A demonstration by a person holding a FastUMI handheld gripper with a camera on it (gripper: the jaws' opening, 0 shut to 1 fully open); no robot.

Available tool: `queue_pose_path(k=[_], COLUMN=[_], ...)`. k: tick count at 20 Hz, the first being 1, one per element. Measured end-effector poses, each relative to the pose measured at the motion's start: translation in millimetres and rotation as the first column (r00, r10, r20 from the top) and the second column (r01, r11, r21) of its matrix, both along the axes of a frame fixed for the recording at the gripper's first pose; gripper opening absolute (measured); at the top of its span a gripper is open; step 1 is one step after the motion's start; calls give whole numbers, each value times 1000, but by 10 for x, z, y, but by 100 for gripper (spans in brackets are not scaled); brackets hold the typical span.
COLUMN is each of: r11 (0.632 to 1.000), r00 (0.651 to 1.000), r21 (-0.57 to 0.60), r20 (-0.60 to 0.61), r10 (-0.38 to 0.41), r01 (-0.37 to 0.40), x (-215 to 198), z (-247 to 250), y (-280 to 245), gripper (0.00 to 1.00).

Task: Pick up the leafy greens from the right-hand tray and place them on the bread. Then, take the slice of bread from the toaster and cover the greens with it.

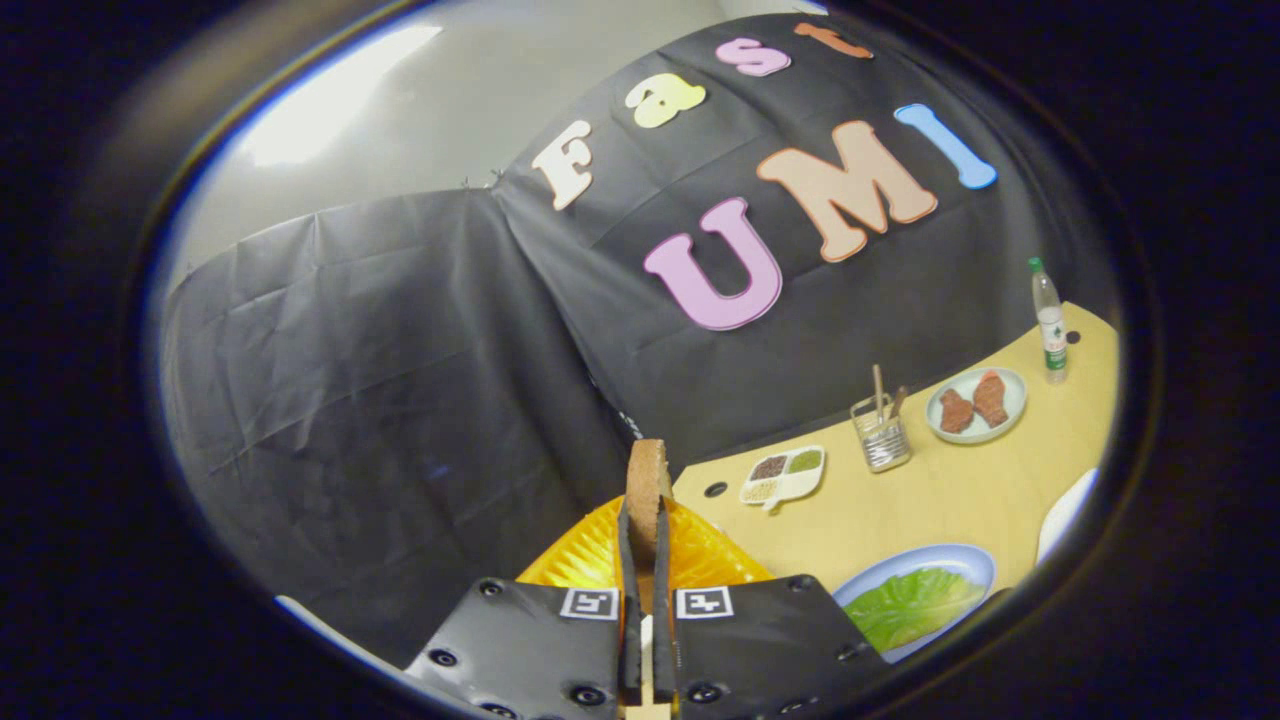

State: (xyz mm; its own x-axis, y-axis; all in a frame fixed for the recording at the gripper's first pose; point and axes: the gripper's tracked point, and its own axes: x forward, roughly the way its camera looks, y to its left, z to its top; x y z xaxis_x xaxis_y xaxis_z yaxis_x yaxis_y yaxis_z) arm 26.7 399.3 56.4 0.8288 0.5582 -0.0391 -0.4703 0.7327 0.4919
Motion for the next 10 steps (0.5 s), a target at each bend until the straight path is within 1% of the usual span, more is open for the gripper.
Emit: queue_pose_path(k=[4, 8, 10], r11=[997, 996, 995], r00=[997, 994, 990], r21=[13, 16, 50], r20=[-6, -64, -116], r10=[-71, -83, -84], r01=[71, 85, 90], x=[30, 7, 21], z=[-110, -457, -635], y=[-451, -765, -896], gripper=[7, 7, 7])
